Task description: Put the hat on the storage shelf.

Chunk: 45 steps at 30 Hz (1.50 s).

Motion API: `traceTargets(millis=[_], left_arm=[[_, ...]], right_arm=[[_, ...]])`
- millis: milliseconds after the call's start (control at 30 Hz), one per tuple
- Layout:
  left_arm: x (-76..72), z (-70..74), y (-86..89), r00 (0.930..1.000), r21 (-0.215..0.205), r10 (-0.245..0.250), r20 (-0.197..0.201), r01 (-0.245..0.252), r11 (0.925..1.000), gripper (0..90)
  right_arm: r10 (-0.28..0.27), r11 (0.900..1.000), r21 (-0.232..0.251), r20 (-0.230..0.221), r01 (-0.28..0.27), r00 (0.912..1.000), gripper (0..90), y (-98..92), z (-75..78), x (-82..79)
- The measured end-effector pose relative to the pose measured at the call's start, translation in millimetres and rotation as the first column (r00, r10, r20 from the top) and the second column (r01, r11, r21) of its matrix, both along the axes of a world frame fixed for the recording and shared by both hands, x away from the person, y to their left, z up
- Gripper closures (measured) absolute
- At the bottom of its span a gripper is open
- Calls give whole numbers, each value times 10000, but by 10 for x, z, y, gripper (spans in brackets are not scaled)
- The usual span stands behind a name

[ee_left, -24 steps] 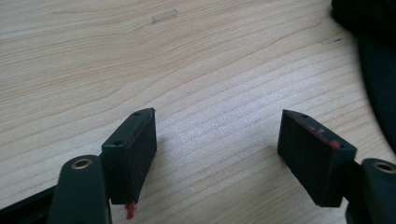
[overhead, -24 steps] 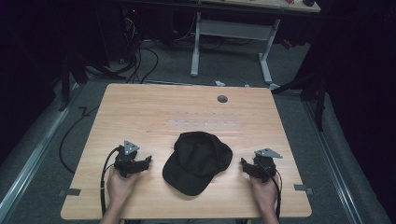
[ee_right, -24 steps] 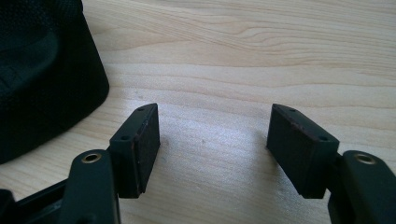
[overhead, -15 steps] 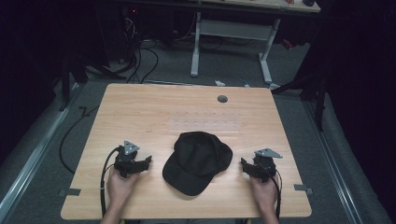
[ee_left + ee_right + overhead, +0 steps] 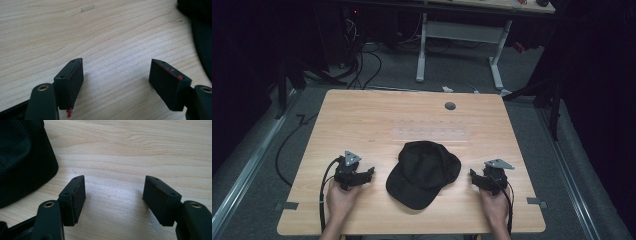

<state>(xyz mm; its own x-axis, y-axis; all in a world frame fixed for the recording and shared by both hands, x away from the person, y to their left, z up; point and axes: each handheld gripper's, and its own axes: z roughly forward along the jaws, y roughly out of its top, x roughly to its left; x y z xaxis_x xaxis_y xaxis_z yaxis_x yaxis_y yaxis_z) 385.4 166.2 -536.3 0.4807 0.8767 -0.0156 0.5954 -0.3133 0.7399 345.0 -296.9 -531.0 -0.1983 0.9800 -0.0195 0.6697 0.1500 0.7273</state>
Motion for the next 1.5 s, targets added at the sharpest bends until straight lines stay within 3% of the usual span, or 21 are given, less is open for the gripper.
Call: traceTargets(millis=[467, 833, 1200, 1500], left_arm=[[0, 0, 0, 10000, 3, 7, 3, -7, 10000, 280], [0, 0, 0, 10000, 10, 8, 5, -8, 10000, 281], [0, 0, 0, 10000, -15, 18, -2, -18, 10000, 284], [1, 0, 2, 10000, -2, 9, 0, -9, 10000, 284]], right_arm=[[17, 10000, 46, -37, -17, 10000, 333, 12, 1, -13], [127, 9990, 422, 206, -135, 9997, 373, -4, 52, -171], [687, 9922, 984, 763, -761, 9947, 386, 92, 225, -309], [1575, 9779, 1170, 1318, -1731, 9787, 342, 324, 377, -359]])
